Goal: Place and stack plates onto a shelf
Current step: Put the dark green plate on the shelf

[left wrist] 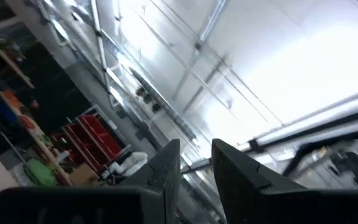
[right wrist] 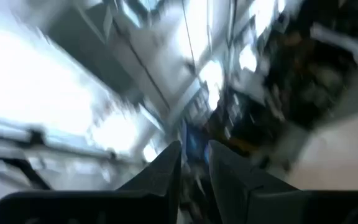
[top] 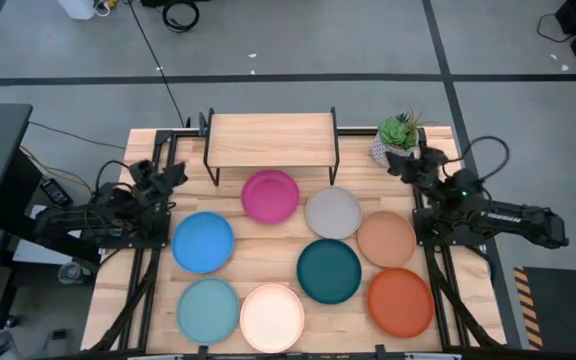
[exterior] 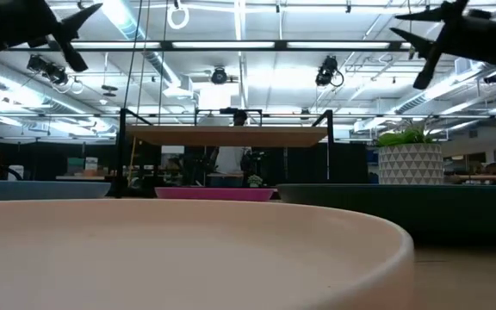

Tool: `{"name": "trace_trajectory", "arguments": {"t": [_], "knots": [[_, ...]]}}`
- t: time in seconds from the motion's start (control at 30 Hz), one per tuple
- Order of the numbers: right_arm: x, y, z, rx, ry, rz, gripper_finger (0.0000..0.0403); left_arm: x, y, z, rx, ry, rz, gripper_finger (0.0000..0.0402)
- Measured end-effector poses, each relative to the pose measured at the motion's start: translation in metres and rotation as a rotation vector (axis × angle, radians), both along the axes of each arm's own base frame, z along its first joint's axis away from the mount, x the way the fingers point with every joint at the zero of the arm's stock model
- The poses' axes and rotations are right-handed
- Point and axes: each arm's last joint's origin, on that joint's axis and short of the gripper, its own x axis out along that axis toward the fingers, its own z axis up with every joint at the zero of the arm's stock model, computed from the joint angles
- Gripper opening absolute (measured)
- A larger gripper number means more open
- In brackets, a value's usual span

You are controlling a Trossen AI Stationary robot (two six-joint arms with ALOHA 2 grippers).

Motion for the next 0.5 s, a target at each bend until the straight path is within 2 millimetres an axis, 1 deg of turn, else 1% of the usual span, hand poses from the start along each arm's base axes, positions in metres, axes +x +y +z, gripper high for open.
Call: {"name": "trace_trajectory", "arguments": {"t": [0.1, 0.27, 0.33, 0.43, 0.5], "knots": [[0.011, 0.001, 0.015, 0.022, 0.255, 0.118, 0.0076, 0.000, -0.001, 0.019, 0.019, 0.037, -0.019, 0.0098], [0.020, 0.002, 0.051, -0.037, 0.654, 0.159, 0.0065, 0.005, -0.002, 0.056, 0.075, 0.254, -0.022, 0.0098], [0.022, 0.001, 0.061, -0.057, 0.843, 0.177, 0.0061, 0.006, -0.002, 0.068, 0.097, 0.348, -0.018, 0.0098], [0.026, 0.000, 0.065, -0.081, 1.147, 0.228, 0.0057, 0.008, -0.002, 0.081, 0.099, 0.492, -0.026, 0.0099], [0.029, -0.001, 0.066, -0.115, 1.311, 0.278, 0.0056, 0.007, -0.002, 0.088, 0.086, 0.554, -0.030, 0.0102]]}}
